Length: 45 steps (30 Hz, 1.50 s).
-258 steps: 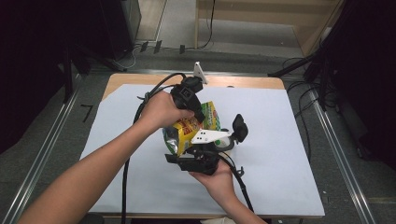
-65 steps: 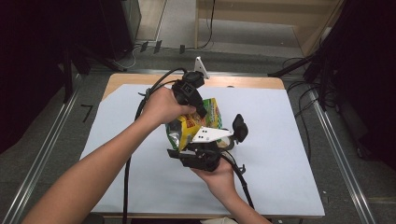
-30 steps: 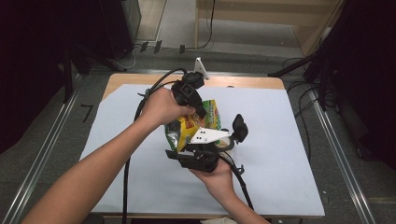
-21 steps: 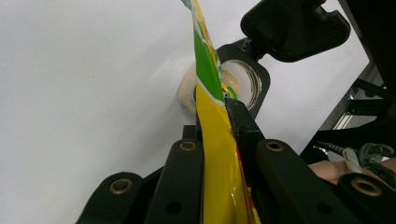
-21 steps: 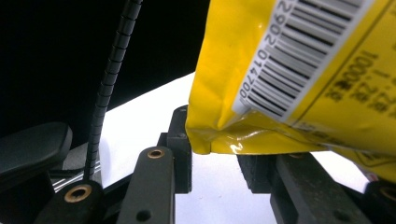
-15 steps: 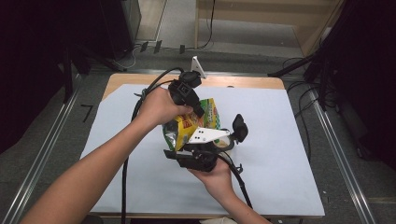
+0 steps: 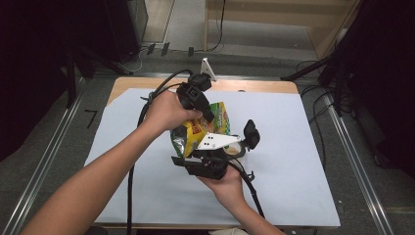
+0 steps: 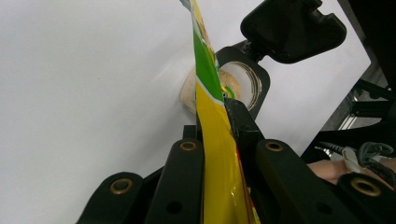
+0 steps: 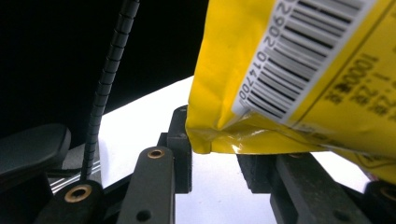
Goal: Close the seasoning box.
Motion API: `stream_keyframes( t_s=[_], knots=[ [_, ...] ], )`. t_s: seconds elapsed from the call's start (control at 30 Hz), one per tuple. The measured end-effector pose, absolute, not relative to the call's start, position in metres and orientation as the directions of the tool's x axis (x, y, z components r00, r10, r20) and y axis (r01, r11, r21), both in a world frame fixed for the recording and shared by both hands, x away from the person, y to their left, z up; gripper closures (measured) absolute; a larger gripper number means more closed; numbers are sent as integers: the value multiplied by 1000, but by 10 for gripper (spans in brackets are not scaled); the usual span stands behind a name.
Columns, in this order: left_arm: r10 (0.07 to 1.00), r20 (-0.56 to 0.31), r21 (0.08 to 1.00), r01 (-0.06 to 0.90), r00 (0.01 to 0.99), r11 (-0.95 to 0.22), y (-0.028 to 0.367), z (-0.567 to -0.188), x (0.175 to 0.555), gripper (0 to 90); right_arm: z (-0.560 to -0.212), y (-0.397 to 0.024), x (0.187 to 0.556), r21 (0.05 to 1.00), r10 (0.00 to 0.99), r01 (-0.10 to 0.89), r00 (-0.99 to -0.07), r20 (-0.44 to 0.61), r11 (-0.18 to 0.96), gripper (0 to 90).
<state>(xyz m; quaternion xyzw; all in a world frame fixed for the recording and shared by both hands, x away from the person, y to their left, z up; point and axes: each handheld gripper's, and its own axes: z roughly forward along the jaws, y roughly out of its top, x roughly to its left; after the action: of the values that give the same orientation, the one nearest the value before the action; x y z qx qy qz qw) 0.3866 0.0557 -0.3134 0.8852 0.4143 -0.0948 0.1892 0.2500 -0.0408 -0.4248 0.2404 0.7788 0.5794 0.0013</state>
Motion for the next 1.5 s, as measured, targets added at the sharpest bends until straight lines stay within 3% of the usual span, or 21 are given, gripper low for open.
stream_keyframes(
  t_s=[1.5],
  knots=[
    [672, -335, 275, 751, 660, -600, 45, -315, 386, 861, -430, -50, 251, 904, 400, 371, -877, 265, 214, 703]
  ],
)
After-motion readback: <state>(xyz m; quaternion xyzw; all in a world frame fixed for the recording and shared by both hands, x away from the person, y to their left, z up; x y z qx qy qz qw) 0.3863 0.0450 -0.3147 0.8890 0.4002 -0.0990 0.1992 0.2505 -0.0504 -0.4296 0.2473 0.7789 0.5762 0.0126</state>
